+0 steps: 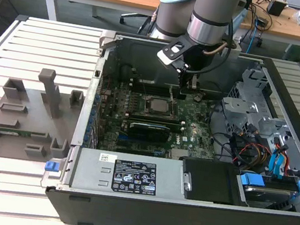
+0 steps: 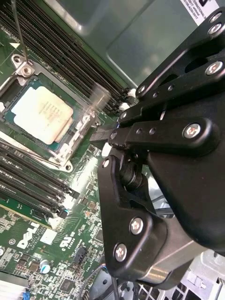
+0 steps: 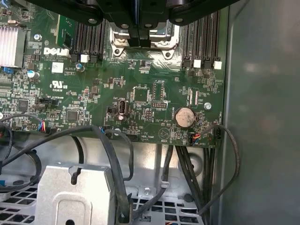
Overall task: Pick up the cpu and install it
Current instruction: 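Close the cpu cover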
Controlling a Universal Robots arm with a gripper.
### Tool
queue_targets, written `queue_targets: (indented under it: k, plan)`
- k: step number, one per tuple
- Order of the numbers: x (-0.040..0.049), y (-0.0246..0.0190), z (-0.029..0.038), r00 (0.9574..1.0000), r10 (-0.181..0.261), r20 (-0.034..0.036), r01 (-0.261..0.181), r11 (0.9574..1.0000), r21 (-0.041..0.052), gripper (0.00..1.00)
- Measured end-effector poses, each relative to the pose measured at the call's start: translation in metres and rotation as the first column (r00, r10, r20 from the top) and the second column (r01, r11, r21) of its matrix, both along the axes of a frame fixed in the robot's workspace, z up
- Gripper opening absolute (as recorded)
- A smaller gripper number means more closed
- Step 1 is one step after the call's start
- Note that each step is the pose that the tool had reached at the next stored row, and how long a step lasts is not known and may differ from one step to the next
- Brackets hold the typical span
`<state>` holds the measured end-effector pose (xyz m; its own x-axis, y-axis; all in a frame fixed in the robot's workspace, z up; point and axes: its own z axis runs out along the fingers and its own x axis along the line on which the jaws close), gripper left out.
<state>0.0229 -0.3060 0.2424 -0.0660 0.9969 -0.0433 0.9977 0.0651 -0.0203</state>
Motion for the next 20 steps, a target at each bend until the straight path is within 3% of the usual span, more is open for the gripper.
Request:
queue_targets:
  k: [20]
  plan:
    - [-0.0211, 0.0, -0.004, 1.0, 0.0, 0.0, 0.0, 1.0, 0.0, 0.11]
